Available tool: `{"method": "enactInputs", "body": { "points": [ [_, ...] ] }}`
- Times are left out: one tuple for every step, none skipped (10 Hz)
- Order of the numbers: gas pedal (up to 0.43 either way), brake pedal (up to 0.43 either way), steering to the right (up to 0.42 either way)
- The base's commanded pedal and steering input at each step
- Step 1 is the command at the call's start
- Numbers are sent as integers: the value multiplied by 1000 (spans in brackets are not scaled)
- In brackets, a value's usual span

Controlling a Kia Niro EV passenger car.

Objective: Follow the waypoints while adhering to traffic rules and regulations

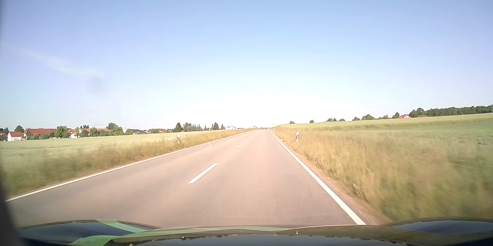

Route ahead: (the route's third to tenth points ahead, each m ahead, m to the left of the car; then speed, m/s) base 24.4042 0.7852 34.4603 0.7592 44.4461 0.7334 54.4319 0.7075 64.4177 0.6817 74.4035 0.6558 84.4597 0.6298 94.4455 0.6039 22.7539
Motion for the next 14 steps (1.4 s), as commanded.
{"method": "enactInputs", "body": {
  "points": [
    [220, 0, -6],
    [228, 0, -5],
    [240, 0, -5],
    [248, 0, -5],
    [268, 0, -4],
    [280, 0, -4],
    [287, 0, -3],
    [311, 0, -3],
    [319, 0, -3],
    [319, 0, -2],
    [319, 0, -2],
    [311, 0, -2],
    [299, 0, -2],
    [280, 0, -1]
  ]
}}
